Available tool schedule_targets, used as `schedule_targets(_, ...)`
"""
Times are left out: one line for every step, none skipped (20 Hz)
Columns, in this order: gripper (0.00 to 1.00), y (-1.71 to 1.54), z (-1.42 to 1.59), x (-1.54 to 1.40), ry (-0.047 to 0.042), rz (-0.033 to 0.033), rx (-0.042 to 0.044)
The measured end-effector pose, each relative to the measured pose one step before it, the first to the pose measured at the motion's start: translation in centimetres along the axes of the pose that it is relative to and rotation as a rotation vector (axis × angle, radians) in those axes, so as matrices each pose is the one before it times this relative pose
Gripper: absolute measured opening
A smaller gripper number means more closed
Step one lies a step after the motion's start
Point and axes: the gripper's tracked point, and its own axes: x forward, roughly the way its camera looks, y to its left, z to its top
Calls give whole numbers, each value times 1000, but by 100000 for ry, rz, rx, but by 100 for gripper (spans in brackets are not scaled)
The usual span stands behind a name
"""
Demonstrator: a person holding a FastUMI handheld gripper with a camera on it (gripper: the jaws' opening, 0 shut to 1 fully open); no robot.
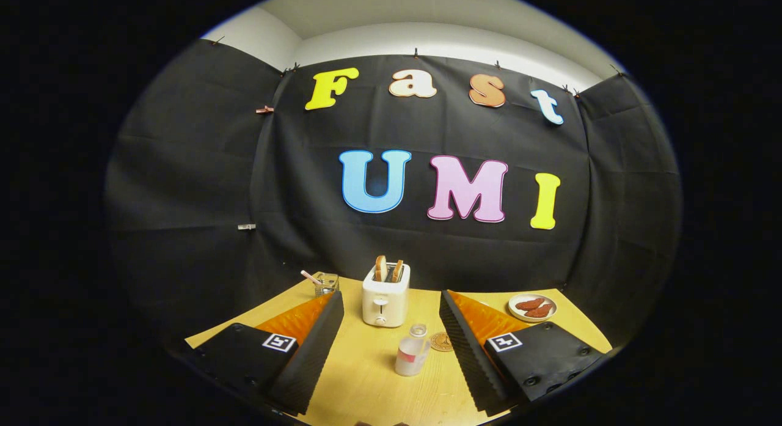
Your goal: Take the bottle from table, then pour the juice into the cup, finally place the bottle on the coaster
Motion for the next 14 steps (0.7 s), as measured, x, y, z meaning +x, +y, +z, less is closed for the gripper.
schedule_targets(97,88,-303,50,524,-247,1023)
schedule_targets(97,12,-298,59,557,-521,549)
schedule_targets(97,-22,-267,91,860,-582,-73)
schedule_targets(97,-190,-252,114,805,-879,-612)
schedule_targets(97,-170,-160,52,249,-989,-561)
schedule_targets(97,-206,-195,114,137,-932,-95)
schedule_targets(97,-195,-285,225,239,-841,617)
schedule_targets(97,-74,-82,210,35,-563,738)
schedule_targets(97,-189,-95,215,-123,-1163,698)
schedule_targets(97,-279,-91,207,-54,-1570,751)
schedule_targets(97,-90,-155,363,3,-1474,1040)
schedule_targets(97,-84,-216,303,366,-1522,1139)
schedule_targets(97,88,-243,298,277,-1351,1133)
schedule_targets(97,100,-244,289,224,-1249,972)
